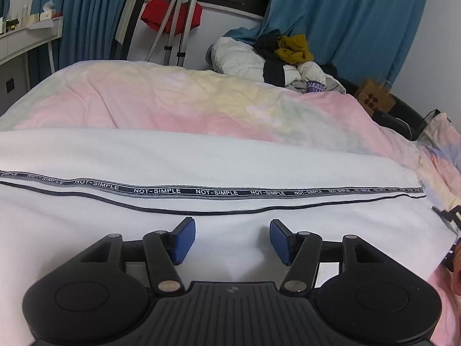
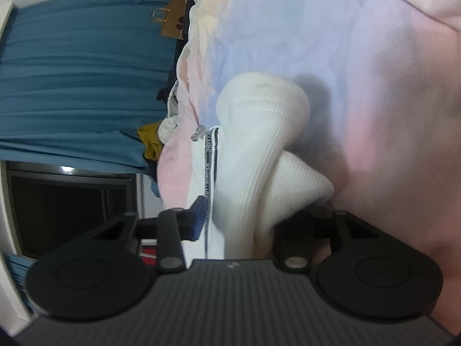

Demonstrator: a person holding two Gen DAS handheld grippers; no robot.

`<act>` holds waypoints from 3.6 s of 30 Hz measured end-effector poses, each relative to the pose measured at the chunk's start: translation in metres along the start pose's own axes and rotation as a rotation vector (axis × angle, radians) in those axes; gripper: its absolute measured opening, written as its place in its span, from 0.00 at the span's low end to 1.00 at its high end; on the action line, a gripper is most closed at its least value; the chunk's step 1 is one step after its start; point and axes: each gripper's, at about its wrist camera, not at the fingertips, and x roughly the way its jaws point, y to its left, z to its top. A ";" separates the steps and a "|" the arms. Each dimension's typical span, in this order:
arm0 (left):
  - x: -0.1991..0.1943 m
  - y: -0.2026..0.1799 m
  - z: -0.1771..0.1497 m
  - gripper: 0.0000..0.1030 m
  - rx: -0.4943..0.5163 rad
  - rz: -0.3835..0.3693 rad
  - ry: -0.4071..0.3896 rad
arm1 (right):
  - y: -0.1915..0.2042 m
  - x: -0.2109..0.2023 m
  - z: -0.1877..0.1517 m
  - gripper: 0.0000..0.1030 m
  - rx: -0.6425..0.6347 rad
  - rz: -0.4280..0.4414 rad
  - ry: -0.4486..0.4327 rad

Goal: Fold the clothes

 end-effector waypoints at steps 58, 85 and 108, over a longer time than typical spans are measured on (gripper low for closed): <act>-0.075 0.072 0.044 0.62 -0.319 -0.222 -0.156 | 0.080 -0.062 -0.421 0.12 -2.145 0.152 0.275; -0.119 0.086 0.042 0.63 -0.375 -0.006 -0.219 | 0.082 -0.044 -0.436 0.13 -1.912 0.262 0.360; -0.371 0.270 -0.055 0.87 -0.958 0.034 -0.277 | 0.093 -0.082 -0.415 0.82 -1.726 0.325 0.421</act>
